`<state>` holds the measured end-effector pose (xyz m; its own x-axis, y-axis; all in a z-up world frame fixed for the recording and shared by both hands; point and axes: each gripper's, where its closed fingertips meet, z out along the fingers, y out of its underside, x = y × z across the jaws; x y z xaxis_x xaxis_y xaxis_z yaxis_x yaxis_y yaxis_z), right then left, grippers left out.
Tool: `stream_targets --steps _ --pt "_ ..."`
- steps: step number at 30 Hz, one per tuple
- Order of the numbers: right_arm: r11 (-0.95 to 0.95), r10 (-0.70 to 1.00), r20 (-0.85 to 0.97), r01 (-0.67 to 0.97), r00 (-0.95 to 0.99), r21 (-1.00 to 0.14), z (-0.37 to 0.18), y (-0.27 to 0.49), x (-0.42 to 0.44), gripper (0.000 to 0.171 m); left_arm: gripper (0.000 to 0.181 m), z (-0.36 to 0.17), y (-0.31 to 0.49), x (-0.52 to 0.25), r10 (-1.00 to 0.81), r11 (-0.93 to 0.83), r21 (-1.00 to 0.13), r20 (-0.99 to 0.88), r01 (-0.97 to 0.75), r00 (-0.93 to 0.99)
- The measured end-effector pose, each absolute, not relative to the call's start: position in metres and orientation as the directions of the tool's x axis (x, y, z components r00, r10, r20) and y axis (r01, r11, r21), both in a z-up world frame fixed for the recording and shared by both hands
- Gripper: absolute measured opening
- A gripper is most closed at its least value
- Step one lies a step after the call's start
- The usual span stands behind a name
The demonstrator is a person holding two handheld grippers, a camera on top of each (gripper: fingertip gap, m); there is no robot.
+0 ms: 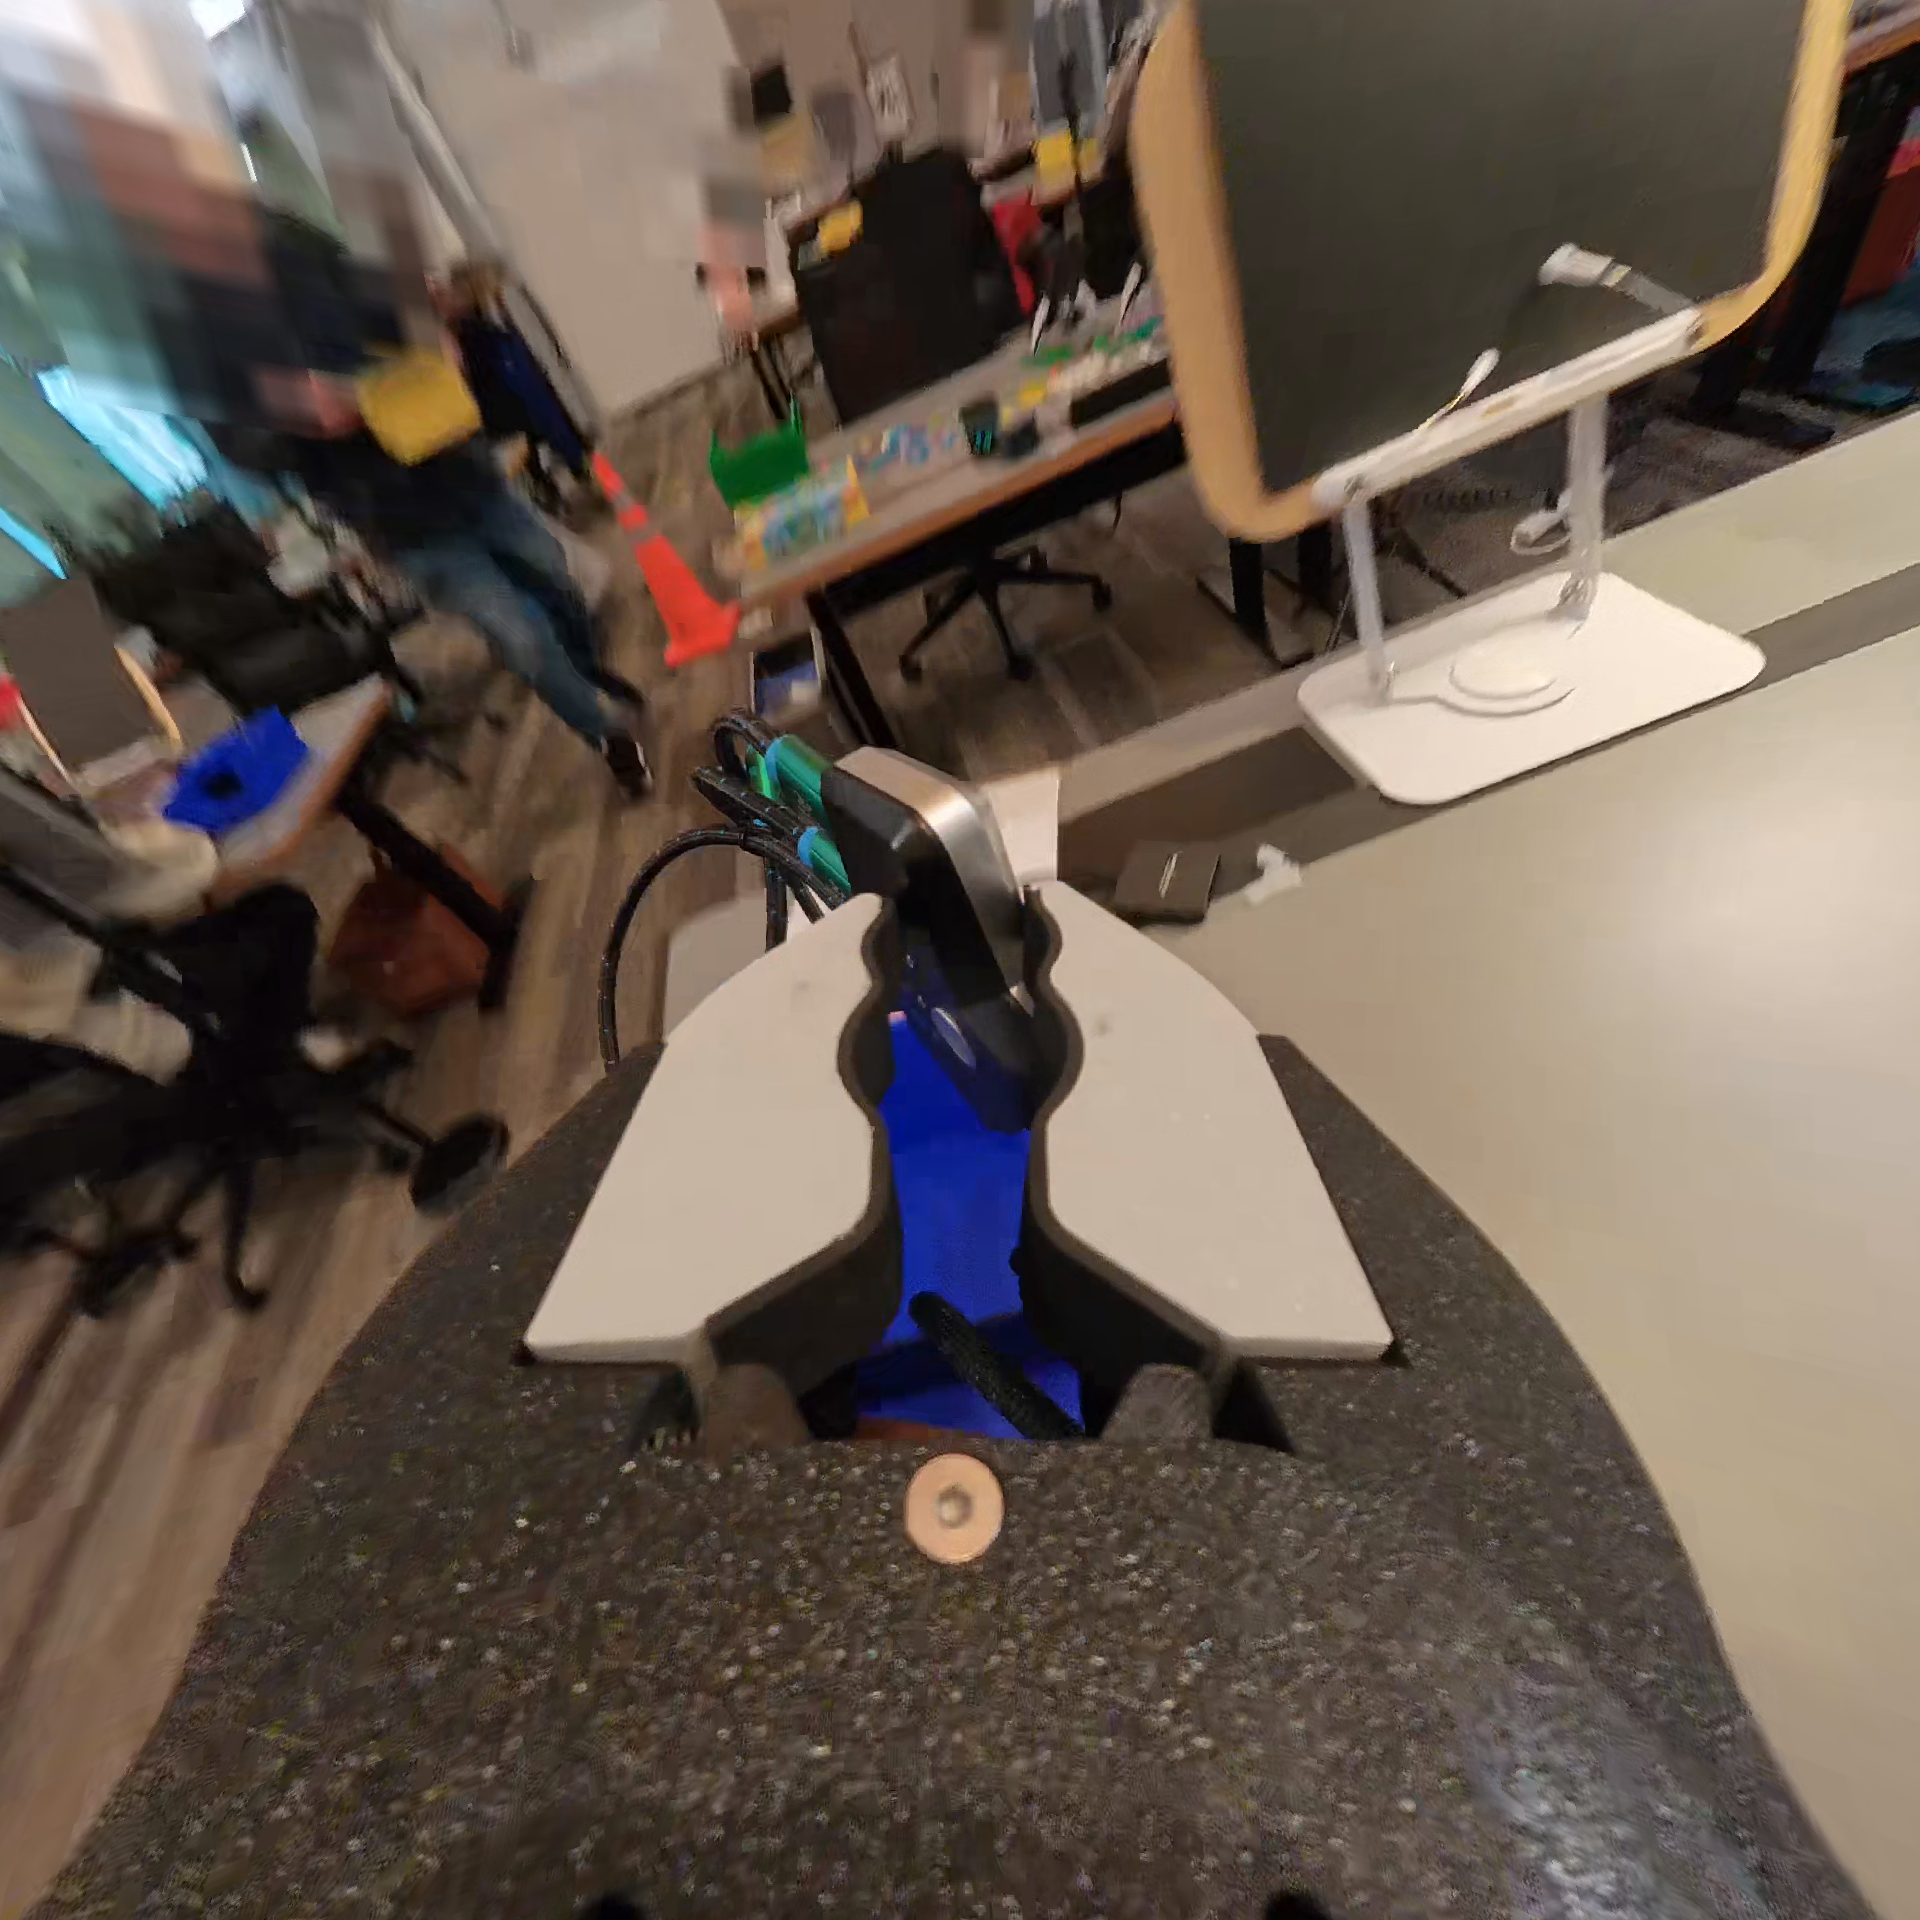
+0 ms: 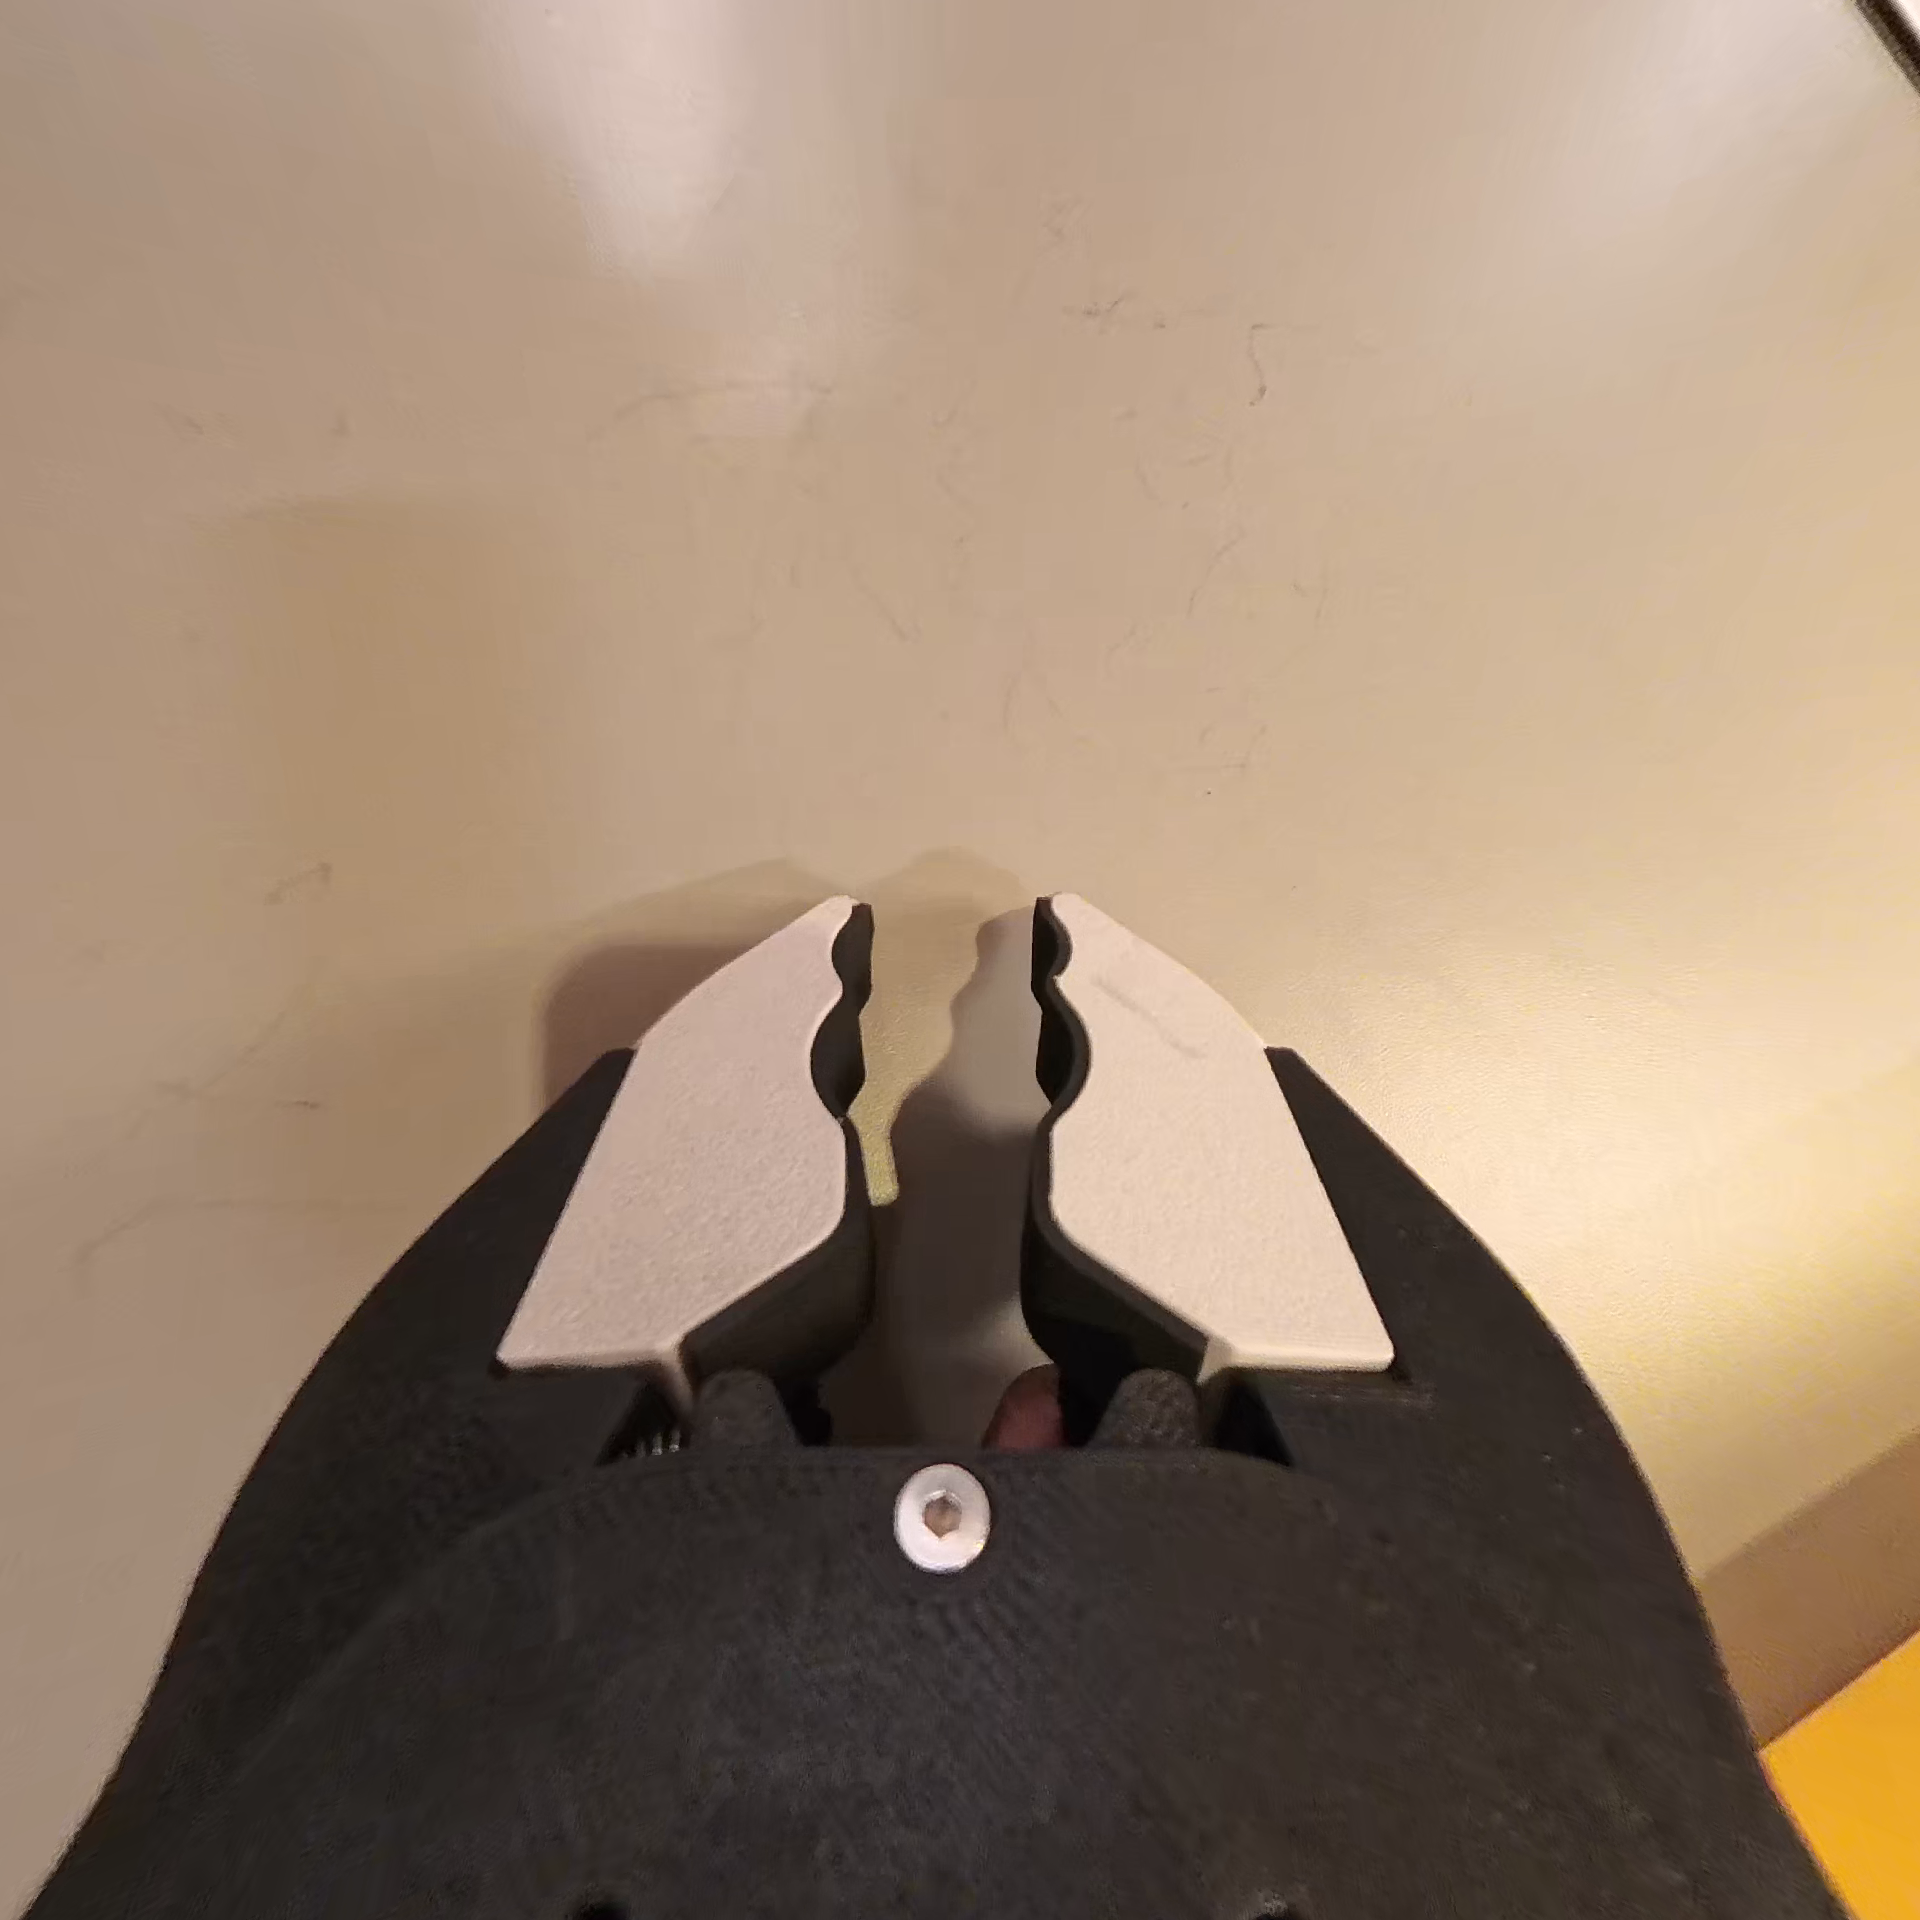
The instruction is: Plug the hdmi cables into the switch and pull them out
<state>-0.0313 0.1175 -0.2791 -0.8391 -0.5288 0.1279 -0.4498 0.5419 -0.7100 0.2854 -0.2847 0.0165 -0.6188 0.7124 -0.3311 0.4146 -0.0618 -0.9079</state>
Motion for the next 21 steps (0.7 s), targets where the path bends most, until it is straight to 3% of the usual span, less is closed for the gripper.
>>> stream_targets --steps 4,8,21 --pt "0.554 -0.527 0.114 -0.442 -0.842 -0.705 -0.280 0.117 -0.032 0.029 0.022 0.071 -0.229 0.240 0.712 -0.320 -0.871 -0.481 0.373 -0.512" --pt "0.555 -0.520 0.116 -0.438 -0.846 -0.707 -0.280 0.116 -0.033 0.029 0.021 0.077 -0.160 0.180 0.658 -0.578 -0.734 -0.678 0.356 -0.328" --pt "0.530 -0.494 0.174 -0.454 -0.852 -0.717 -0.277 0.114 -0.035 0.030 0.020 -0.130 -0.032 0.038 0.567 -0.814 -0.517 -0.806 0.265 0.169"
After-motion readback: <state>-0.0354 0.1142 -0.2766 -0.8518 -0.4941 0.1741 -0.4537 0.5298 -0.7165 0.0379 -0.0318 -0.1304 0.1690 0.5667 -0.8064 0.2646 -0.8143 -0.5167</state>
